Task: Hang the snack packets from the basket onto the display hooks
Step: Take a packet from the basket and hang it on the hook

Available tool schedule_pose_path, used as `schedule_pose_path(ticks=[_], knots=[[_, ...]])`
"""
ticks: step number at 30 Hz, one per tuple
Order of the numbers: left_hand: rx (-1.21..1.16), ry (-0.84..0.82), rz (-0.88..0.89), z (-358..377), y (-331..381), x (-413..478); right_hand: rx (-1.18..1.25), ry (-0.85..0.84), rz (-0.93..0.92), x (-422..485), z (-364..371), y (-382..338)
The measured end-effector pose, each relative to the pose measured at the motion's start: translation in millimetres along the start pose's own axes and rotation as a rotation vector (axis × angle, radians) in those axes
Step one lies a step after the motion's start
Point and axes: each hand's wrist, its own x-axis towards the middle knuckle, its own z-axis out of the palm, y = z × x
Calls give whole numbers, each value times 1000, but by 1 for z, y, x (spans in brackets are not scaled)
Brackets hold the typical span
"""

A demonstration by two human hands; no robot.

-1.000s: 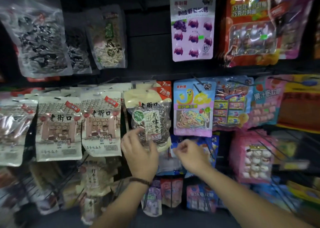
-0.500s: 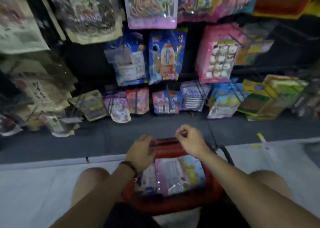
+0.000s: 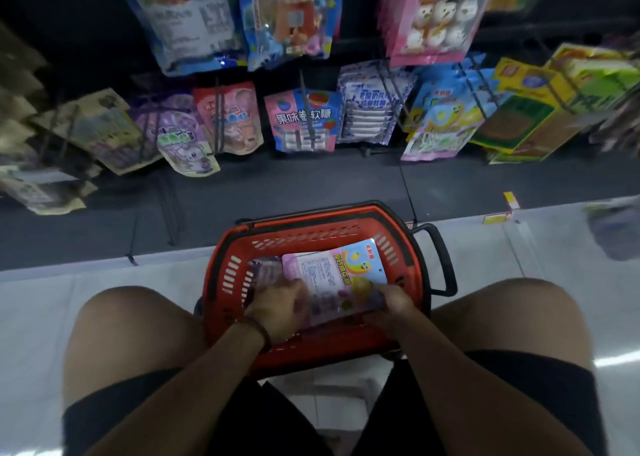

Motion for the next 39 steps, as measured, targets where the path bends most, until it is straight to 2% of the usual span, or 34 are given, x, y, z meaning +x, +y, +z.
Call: schedule_pose_path(ticks=[4,7,9,14,18,22,26,29,33,35,37,39], knots=[[-43,-52,24,7,-15,8,-51,-196,24,22,6,3],[-65,-17,-9,5,-22,13,-54,-168,49,40,5,7],[-57,15,-23,4,-25,14,-15,-207,51,42,8,8],[-71,-7,-52,6,-24,15,88,-217,11,53,18,13],[-12,-49,-53,11,-26,15,49,-64,31,57,29,18],[-70,31,-22,8,-21,11,83,51,-64,61,32,25],[-130,218,37,0,-20,13,162,41,-176,48,33,26],[-183,312,14,-8,-15,9,202,62,-283,28,34,21],[-244,362,-8,-13,-13,-10,218,-32,-470,-32,46,17],[-370,388,-57,-17,-10,-17,165,-78,-552,-64,52,11],[-564,321,-90,-27,-4,-22,102,-146,-620,-90,55,3],[-634,275,-49,-37,-7,-22,52,-210,-664,-115,59,-4]])
